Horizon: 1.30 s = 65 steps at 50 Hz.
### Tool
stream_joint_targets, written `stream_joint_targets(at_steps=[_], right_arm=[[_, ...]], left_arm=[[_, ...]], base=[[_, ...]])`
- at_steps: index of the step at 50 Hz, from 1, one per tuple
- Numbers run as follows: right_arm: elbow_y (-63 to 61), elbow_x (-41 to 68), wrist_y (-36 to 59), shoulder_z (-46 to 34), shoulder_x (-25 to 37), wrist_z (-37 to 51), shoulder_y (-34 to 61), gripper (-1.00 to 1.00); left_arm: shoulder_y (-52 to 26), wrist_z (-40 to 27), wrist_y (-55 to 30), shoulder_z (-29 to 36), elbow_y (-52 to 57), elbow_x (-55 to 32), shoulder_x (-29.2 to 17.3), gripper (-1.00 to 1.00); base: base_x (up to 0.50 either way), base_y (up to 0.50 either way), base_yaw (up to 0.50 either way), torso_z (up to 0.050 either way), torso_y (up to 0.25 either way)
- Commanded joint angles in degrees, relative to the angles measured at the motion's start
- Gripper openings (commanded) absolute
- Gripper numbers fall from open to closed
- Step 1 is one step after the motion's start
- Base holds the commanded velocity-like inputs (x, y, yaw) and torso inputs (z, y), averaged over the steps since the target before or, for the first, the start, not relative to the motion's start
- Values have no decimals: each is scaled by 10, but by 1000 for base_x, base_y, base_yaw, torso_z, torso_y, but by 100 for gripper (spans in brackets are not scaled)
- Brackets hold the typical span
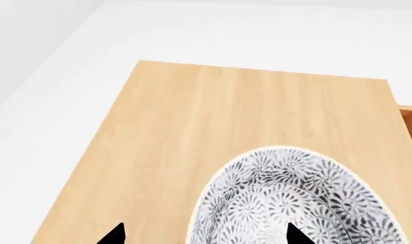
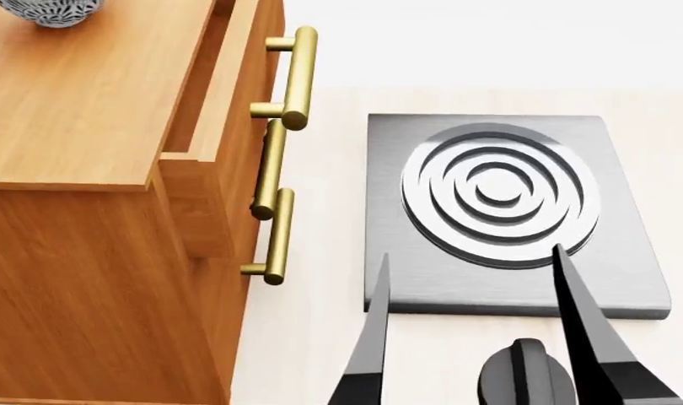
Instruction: Pick the akita bowl on the wooden cabinet and place it on the plate.
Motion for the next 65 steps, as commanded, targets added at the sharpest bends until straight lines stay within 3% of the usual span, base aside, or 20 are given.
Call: stream_joint_targets(at_steps=[1,5,7,11,12,33,56,65], right_arm=[[6,0,-2,-3,0,0,2,100],[7,1,-2,-3,0,-1,3,100],[7,1,-3,-3,0,0,2,100],[6,1,-2,-3,1,1,2,100],[6,0,-2,-3,1,2,2,100],[8,2,-5,-3,3,5,2,100],[2,5,0,-5,6,10,6,100],[2,5,-3,-5,7,11,5,100]], left_arm=[[26,-5,-11,-12,-6,4,-6,100],[34,15,-12,-3,-6,11,-3,100],[37,43,-6,33,-6,27,4,100],[41,48,-4,25,-6,17,2,100],[42,31,6,38,-6,30,3,-100],[35,42,44,111,-5,40,12,-100],[23,94,145,184,-1,36,31,-100],[36,117,133,205,75,21,30,-100]], base=[[0,0,0,0,0],[0,0,0,0,0],[0,0,0,0,0],[0,0,0,0,-4],[0,0,0,0,0],[0,0,0,0,-2],[0,0,0,0,0],[0,0,0,0,0]])
